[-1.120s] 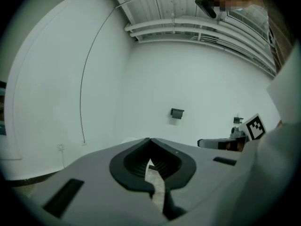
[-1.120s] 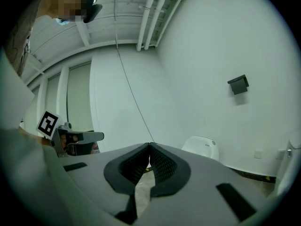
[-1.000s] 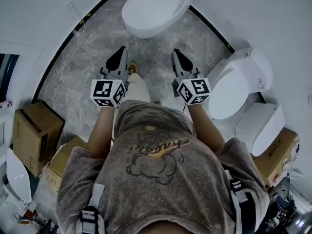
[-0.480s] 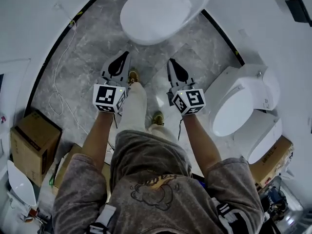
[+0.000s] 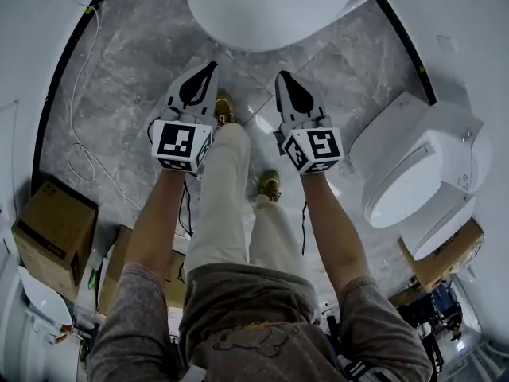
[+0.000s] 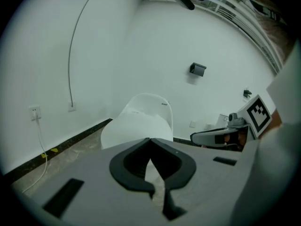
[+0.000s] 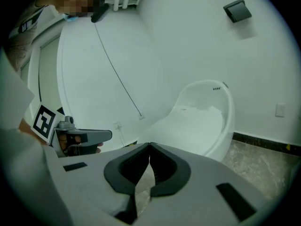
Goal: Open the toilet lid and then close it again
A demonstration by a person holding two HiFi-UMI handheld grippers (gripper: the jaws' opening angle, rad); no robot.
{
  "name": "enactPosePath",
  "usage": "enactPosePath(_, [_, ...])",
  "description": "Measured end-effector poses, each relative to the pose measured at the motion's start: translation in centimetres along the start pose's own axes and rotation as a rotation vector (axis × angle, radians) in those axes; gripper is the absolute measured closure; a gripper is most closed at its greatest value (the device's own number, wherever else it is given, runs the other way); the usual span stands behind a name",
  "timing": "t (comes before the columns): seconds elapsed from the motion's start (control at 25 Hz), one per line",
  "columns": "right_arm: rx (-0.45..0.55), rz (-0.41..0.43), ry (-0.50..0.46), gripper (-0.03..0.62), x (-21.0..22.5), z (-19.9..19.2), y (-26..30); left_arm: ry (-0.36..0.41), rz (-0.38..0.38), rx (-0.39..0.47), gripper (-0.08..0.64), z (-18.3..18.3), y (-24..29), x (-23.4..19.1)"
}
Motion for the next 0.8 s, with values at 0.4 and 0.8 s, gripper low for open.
enactPosePath(0.4, [-0.093,0.008,0.025,0.566,1.7,-8.7,7.7,-0.005,0.027,-0.088,0.551,-8.8,7.2,-5.6])
enactPosePath(0.8, [-0.096,-0.013,0.069,0.566,2.3,-10.2,10.6,-0.007,0.012,-0.117,0.551,-10.7,10.2,-6.6])
Point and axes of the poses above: the fingertips, and each gripper's own axes: y forward along the fingers, x to its right, z out of its top, the point moved 5 cm from there along -y, backward along the fingers, and after that the axes turned 6 degrees about -y, right-handed, at the moved point
